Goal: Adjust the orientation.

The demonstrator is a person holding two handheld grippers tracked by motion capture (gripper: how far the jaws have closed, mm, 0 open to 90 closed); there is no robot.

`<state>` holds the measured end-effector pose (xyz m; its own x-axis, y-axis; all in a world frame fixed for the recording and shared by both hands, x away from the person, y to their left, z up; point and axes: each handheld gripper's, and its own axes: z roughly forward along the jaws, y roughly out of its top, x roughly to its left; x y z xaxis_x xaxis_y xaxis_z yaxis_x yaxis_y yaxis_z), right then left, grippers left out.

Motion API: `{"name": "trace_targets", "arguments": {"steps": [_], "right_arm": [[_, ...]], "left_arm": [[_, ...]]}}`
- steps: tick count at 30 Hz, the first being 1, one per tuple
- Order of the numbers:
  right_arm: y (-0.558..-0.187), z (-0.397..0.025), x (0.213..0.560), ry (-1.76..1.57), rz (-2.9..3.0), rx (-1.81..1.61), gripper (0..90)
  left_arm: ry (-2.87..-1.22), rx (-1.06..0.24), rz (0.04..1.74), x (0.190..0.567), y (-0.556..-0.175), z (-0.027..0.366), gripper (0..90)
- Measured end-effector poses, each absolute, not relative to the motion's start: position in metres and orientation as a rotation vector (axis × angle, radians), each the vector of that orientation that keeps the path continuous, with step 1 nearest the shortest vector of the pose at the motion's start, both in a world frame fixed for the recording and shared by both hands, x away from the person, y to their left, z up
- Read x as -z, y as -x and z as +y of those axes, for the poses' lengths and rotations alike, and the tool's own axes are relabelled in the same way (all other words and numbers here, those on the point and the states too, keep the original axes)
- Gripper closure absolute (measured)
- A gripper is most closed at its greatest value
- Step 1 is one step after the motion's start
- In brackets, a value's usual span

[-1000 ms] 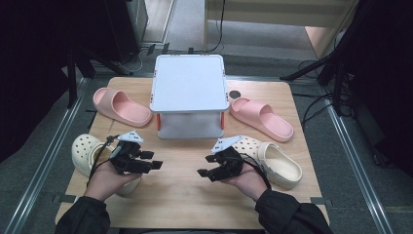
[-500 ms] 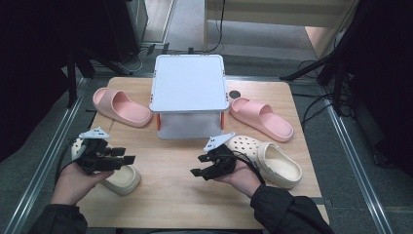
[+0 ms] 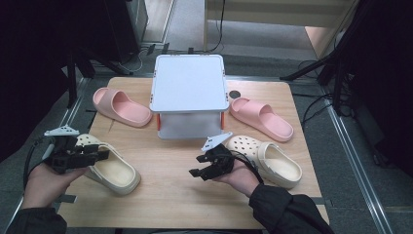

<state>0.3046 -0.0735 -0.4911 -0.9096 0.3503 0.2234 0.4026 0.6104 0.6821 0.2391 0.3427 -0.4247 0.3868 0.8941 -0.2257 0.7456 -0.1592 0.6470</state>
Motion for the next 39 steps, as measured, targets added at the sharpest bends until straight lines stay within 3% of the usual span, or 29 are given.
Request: {"name": "trace_targets", "arguments": {"steps": [5, 27, 39], "right_arm": [[-0.304, -0.073, 0.492, 0.647, -2.766, 1.186, 41.4], [-0.303, -0.071, 0.493, 0.633, -2.778, 1.157, 41.1], [-0.302, -0.07, 0.494, 0.633, -2.796, 1.155, 40.8]], "left_arm": [[-1.969, -0.338, 1.438, 0.433, -0.245, 0.356, 45.1], [-1.931, -0.327, 1.511, 0.463, -0.258, 0.37, 49.4], [-1.901, -0.355, 1.507, 0.469, -0.254, 0.373, 61.4]]}}
